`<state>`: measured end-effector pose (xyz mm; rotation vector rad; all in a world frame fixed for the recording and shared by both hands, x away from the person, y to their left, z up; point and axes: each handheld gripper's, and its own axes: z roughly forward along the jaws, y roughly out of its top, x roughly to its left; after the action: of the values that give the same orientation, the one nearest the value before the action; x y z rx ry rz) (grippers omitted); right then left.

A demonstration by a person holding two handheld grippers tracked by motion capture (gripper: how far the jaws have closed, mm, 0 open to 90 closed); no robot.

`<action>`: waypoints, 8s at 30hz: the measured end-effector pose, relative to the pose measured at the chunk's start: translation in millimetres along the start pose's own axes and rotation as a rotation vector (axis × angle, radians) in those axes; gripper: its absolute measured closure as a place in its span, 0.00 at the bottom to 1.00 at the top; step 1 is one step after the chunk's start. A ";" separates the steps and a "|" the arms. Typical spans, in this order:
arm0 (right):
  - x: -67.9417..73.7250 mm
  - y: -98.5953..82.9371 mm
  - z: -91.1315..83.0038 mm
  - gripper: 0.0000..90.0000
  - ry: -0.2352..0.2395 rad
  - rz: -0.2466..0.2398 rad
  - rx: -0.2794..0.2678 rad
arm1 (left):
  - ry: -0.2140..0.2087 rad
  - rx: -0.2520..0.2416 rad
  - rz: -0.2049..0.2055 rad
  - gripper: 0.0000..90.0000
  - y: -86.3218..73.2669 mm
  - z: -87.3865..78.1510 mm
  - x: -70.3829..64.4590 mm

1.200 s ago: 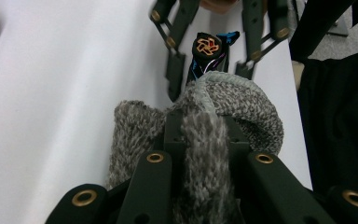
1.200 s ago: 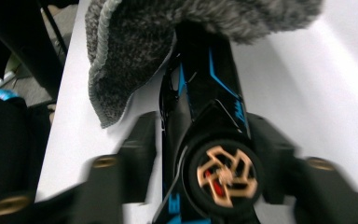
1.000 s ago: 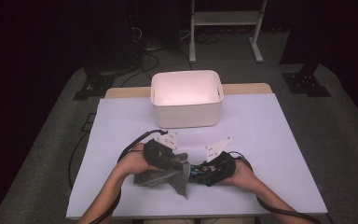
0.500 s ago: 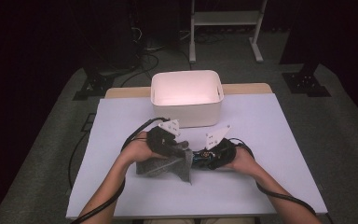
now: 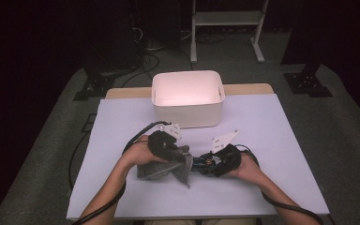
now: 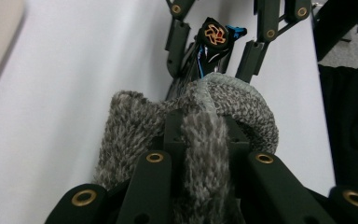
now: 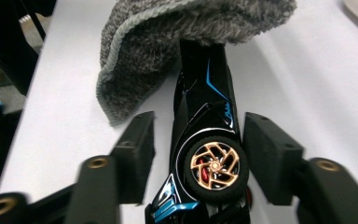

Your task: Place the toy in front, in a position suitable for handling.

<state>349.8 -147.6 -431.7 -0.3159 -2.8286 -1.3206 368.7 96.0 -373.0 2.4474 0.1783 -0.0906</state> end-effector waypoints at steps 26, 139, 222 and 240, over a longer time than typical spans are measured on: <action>27.1 -4.9 -0.7 0.28 -0.007 0.037 0.022 | -0.076 0.021 0.045 0.86 -19.1 10.9 -36.6; 24.4 -29.0 12.1 0.26 -0.002 -0.028 0.072 | -0.028 -0.063 0.123 0.86 -15.0 37.1 -6.4; 25.8 -29.0 12.7 0.26 -0.020 -0.046 0.077 | -0.063 -0.172 0.013 0.85 -96.6 -1.4 -15.4; 26.2 -29.4 13.0 0.26 -0.022 -0.043 0.073 | -0.139 -0.170 0.117 0.85 -40.4 28.2 -18.5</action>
<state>319.9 -151.5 -460.0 -0.2715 -2.9095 -1.2249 343.7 106.9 -418.0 2.2665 -0.0187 -0.1857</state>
